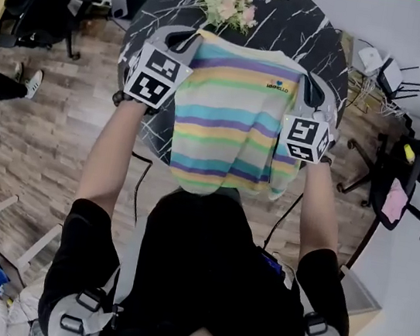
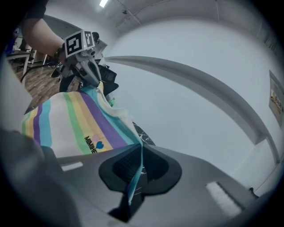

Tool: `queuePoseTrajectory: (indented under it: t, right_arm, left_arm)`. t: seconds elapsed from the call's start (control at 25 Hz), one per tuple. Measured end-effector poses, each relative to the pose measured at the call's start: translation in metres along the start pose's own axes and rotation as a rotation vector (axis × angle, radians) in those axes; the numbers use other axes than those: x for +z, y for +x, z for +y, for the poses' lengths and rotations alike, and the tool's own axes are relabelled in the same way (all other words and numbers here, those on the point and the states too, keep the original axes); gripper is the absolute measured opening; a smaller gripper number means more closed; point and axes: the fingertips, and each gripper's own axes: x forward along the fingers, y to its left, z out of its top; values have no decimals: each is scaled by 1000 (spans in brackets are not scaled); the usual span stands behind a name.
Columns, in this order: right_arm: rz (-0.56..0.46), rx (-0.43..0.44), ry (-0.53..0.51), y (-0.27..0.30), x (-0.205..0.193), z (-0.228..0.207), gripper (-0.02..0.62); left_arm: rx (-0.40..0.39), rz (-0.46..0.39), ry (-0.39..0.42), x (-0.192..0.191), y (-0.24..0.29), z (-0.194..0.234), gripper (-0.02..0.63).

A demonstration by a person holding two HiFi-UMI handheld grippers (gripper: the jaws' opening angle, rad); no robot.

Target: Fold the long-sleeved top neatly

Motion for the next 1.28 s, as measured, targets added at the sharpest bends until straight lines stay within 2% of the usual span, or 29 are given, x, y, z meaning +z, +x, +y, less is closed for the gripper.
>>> queuePoseTrajectory:
  t: [0.28,0.52,0.6,0.64,0.68,0.72,0.76,0.84,1.12,1.28]
  right_arm:
    - [-18,21,10,54,3,-18,12]
    - [3,71,15,82,-7,-9,14]
    - [35,115,28,89,-16,0,17]
    - [59,153,40,93,-21,7,38]
    - [82,201,55,96,-25,15,101]
    - [101,248,73,97,-29,23,179]
    - [115,284,88,98,-31,29,193]
    - [125,313,104,96,-35,37,193]
    - [121,317,107,77,-35,53,193]
    - [125,344,122,55,-34,78,193]
  left_arm:
    - [48,43,-20,0,44,27,23]
    - [64,96,-62,-24,68,31,29]
    - [71,115,-84,-34,71,32,52]
    - [74,125,-98,-38,72,32,60]
    - [71,134,-116,-43,72,32,85]
    - [62,142,-137,-48,72,31,137]
    - [51,146,-157,-52,71,29,143]
    - [37,151,-189,-61,67,23,141]
    - [30,210,-243,-99,43,1,140]
    - [25,263,-291,-135,20,-17,126]
